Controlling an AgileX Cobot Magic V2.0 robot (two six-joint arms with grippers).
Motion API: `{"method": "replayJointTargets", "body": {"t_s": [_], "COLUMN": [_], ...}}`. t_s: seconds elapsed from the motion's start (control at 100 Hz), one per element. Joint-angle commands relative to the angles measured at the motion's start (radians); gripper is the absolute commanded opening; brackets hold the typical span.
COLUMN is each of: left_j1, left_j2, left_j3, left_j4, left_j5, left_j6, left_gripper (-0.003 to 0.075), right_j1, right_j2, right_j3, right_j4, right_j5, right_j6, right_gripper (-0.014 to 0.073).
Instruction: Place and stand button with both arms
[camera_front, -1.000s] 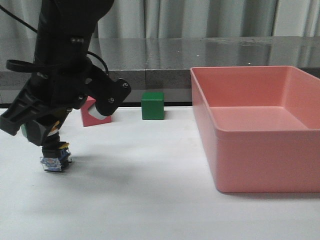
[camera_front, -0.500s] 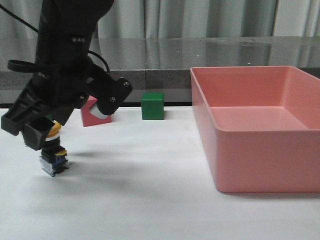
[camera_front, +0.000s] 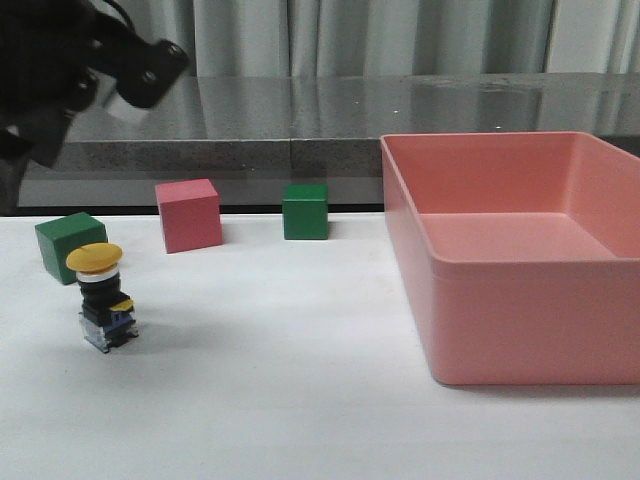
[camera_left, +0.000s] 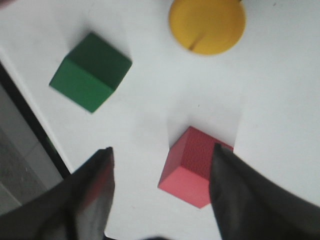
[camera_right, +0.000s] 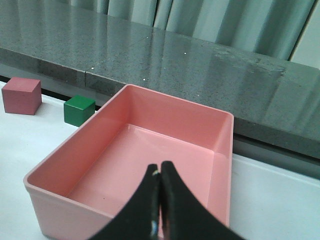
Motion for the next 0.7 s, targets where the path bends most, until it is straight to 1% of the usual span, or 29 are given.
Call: {"method": "replayJointTargets", "body": {"t_s": [0.0, 0.05, 0.06, 0.08, 0.09, 0.16, 0.26, 0.35, 0.43, 0.55, 0.69], "left_j1": [0.048, 0.069, 0.071, 0.079, 0.083, 0.102, 0.130, 0.156, 0.166, 0.171, 0.171], "left_j2": [-0.101, -0.131, -0.140, -0.153, -0.158, -0.207, -0.284, -0.363, -0.444, -0.573, -0.745], "left_j3": [-0.028, -0.028, -0.028, -0.028, -0.028, -0.028, -0.028, -0.022, 0.009, 0.115, 0.316], "left_j4": [0.023, 0.020, 0.018, 0.014, 0.014, -0.023, -0.086, -0.192, -0.275, -0.359, -0.444], "left_j5": [0.068, 0.063, 0.060, 0.058, 0.055, 0.029, -0.083, -0.183, -0.299, -0.460, -0.649], "left_j6": [-0.101, -0.172, -0.179, -0.196, -0.201, -0.237, -0.361, -0.382, -0.382, -0.384, -0.384], "left_gripper": [0.0218, 0.0089, 0.0052, 0.0015, -0.0020, -0.0020, -0.0020, -0.0020, -0.0020, -0.0020, -0.0020], "right_j1": [-0.007, -0.007, -0.007, -0.007, -0.007, -0.007, -0.007, -0.007, -0.007, -0.007, -0.007], "right_j2": [0.008, 0.008, 0.008, 0.008, 0.008, 0.008, 0.008, 0.008, 0.008, 0.008, 0.008], "right_j3": [-0.028, -0.028, -0.028, -0.028, -0.028, -0.028, -0.028, -0.028, -0.028, -0.028, -0.028], "right_j4": [0.011, 0.011, 0.011, 0.011, 0.011, 0.011, 0.011, 0.011, 0.011, 0.011, 0.011], "right_j5": [-0.076, -0.076, -0.076, -0.076, -0.076, -0.075, -0.074, -0.074, -0.074, -0.074, -0.074], "right_j6": [0.001, 0.001, 0.001, 0.001, 0.001, 0.001, 0.001, 0.001, 0.001, 0.001, 0.001], "right_gripper": [-0.0061, -0.0061, -0.0061, -0.0061, -0.0061, -0.0061, -0.0061, -0.0061, -0.0061, -0.0061, -0.0061]}}
